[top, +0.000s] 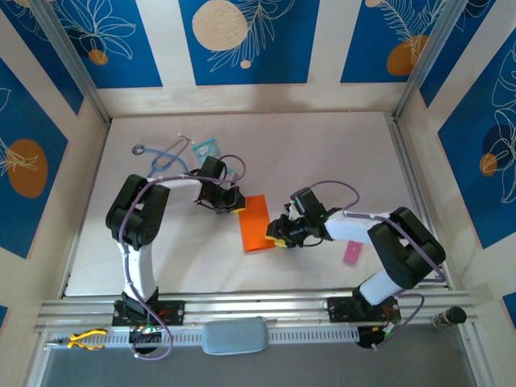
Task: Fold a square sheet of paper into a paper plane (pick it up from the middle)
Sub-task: Fold the triangle a second time at the center of the table.
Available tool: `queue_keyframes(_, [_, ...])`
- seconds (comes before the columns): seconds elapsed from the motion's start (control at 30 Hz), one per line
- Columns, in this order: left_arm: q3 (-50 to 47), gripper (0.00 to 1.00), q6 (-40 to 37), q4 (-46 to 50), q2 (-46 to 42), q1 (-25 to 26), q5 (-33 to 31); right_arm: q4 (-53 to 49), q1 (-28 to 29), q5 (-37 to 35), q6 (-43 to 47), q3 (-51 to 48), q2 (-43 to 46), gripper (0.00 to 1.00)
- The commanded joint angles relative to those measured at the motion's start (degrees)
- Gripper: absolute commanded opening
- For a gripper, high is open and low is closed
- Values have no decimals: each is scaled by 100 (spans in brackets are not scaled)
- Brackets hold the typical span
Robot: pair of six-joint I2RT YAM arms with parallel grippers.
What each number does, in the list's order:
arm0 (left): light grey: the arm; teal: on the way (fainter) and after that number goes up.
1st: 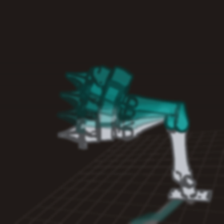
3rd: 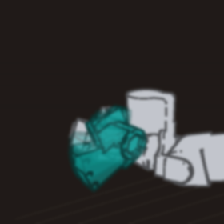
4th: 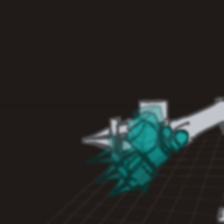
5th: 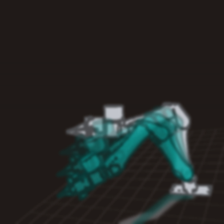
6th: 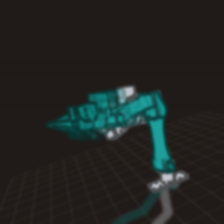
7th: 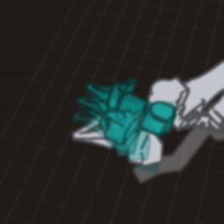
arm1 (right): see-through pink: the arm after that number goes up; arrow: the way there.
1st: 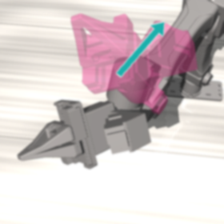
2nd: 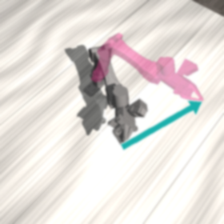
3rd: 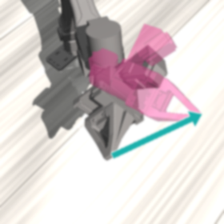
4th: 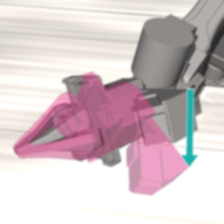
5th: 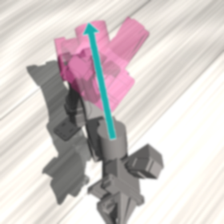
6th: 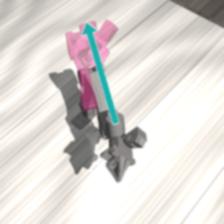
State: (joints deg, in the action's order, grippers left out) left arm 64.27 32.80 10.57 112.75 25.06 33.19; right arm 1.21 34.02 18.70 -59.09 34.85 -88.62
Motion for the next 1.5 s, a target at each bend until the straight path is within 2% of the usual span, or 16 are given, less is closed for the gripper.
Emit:
queue_keyframes(0.0, [8,12,-138,25,213,-90,-10,197,33,240,-98,53,-119,36])
queue_keyframes(0.37, [256,12,-451,-125,407,-80,295,773,-166,545,-54,96,-394,33])
queue_keyframes(0.63, [657,13,-823,142,622,-71,355,1021,-314,625,-37,118,-573,32])
queue_keyframes(1.03, [963,13,-867,199,846,-28,354,942,-523,755,115,285,-733,30])
queue_keyframes(1.33, [1091,3,-832,325,789,-19,278,912,-616,793,204,329,-896,24])
queue_keyframes(1.47, [1110,5,-827,364,789,-25,268,899,-654,818,248,345,-928,24])
